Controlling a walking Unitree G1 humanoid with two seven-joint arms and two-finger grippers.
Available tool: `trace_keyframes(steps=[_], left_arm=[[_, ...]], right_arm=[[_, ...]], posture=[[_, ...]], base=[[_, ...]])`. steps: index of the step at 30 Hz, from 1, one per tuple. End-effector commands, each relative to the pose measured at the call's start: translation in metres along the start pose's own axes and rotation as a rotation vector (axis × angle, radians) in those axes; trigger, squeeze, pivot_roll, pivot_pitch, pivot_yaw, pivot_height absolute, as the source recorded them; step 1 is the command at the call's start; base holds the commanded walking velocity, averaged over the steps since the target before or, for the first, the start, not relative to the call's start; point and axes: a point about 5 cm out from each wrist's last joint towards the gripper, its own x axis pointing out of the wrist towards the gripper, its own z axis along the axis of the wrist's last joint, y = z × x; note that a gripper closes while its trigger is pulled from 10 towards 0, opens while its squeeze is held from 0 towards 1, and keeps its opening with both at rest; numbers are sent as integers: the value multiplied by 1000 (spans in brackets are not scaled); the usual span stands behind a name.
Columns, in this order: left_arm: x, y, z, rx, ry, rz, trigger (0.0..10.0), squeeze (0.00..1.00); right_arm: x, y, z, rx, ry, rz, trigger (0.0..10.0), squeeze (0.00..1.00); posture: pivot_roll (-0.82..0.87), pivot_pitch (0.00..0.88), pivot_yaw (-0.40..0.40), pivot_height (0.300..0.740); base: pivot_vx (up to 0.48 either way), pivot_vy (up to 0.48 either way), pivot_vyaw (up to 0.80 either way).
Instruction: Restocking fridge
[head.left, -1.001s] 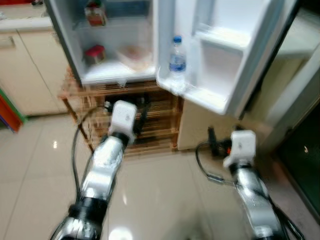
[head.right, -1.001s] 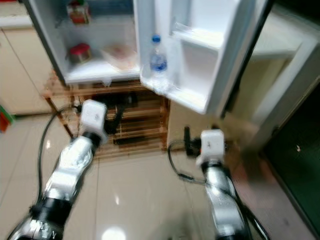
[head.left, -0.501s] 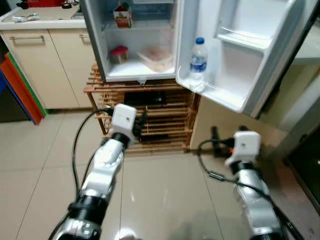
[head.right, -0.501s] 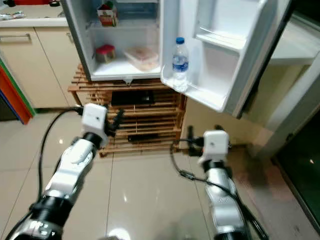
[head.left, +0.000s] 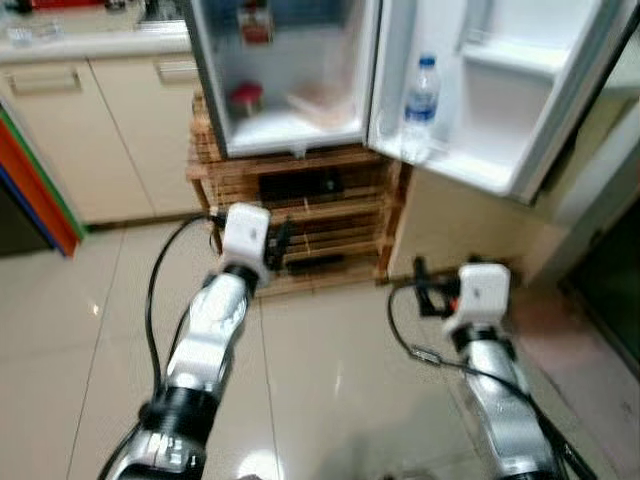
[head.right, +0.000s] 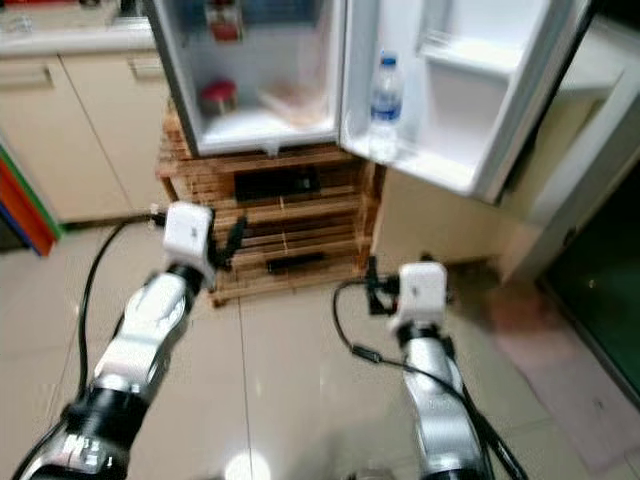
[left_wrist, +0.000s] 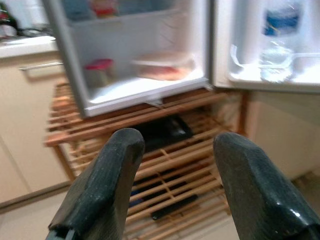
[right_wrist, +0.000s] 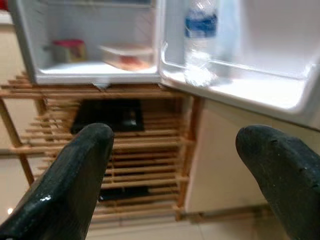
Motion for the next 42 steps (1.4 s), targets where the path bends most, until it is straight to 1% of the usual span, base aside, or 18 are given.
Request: trace_keyframes(steps=[1, 6, 11, 14, 20, 27, 42], left_arm=[[5, -7, 10, -10, -39, -17, 10000, 0], [6, -6, 10, -7, -34, -6, 10000, 0], [10, -9, 13, 29, -26, -16, 10000, 0], [12, -10, 12, 29, -19, -20, 10000, 0], [13, -10, 12, 13, -21, -18, 10000, 0], [14, -7, 17, 1, -47, 4, 10000, 0], [16, -8, 19, 4, -59, -3, 10000, 0]], right_arm=[[1, -4, 3, -25, -13, -11, 10000, 0], [2, 1, 5, -45, -31, 11, 10000, 0], [3, 4, 5, -52, -36, 29, 10000, 0], [4, 5, 6, -57, -40, 37, 10000, 0], [6, 5, 6, -61, -43, 39, 10000, 0], [9, 3, 7, -61, -44, 34, 10000, 0], [10, 0, 6, -61, -44, 21, 10000, 0]], posture=[[-116, 0, 33, 725], [-113, 0, 38, 725], [-107, 0, 31, 725], [-108, 0, 30, 725], [-106, 0, 27, 725], [-104, 0, 32, 725], [-114, 0, 40, 725]], base=[[480, 0, 0], [480, 0, 0], [480, 0, 0], [480, 0, 0], [480, 0, 0], [479, 0, 0], [470, 0, 0]])
